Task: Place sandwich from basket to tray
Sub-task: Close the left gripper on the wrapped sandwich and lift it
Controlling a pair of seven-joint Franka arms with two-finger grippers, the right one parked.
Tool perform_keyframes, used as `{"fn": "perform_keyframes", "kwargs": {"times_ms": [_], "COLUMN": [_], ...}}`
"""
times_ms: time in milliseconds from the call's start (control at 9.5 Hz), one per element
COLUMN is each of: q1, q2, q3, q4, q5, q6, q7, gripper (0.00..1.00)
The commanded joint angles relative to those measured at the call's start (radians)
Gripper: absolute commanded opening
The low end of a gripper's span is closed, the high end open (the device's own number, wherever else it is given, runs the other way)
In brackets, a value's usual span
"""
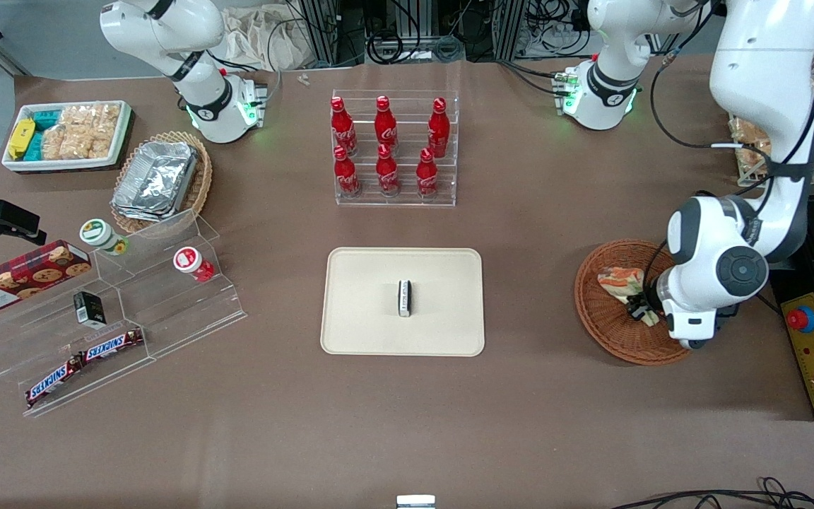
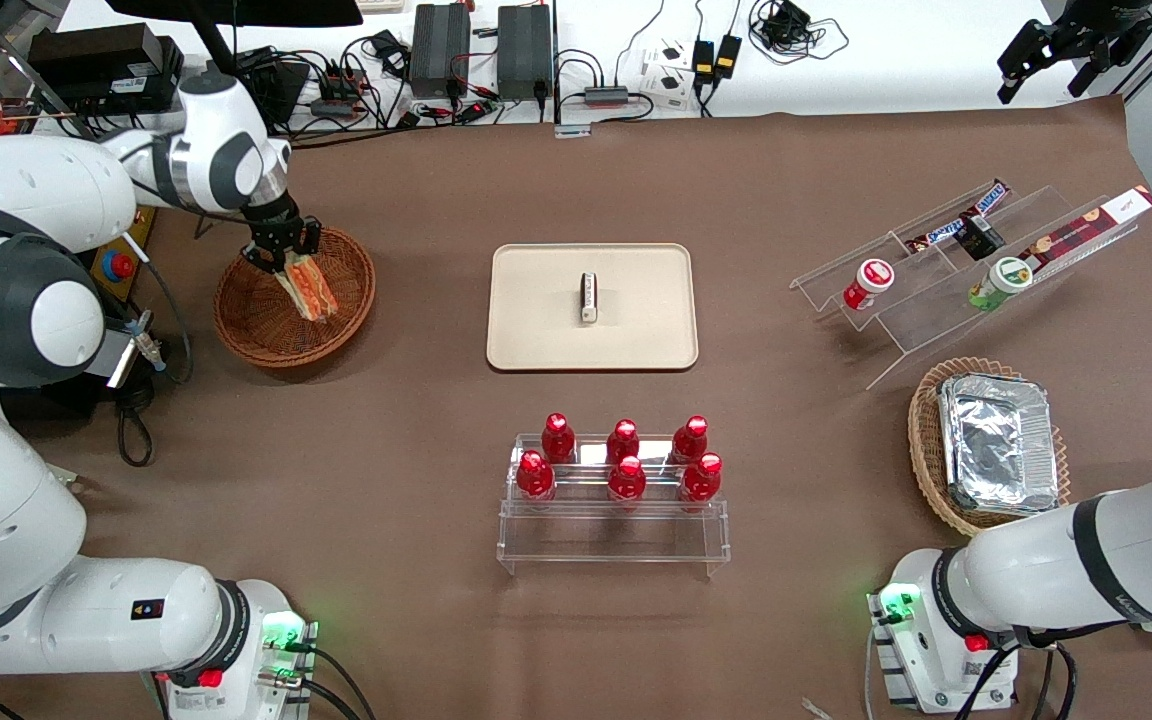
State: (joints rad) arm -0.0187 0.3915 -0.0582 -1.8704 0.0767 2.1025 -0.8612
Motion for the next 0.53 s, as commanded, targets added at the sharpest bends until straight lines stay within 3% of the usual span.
{"fn": "perform_keyframes", "kwargs": {"times_ms": [0, 421], "q1": [0.000, 0.005], "q2": [-0.065, -0.072], "q3": [-0.023, -0.071], "q4": [0.126, 0.462], "q5": [0.020, -0.024], "q6": [-0.207, -0.534], "q7": [-0.007, 0.124], "gripper": [0.00, 0.00]}}
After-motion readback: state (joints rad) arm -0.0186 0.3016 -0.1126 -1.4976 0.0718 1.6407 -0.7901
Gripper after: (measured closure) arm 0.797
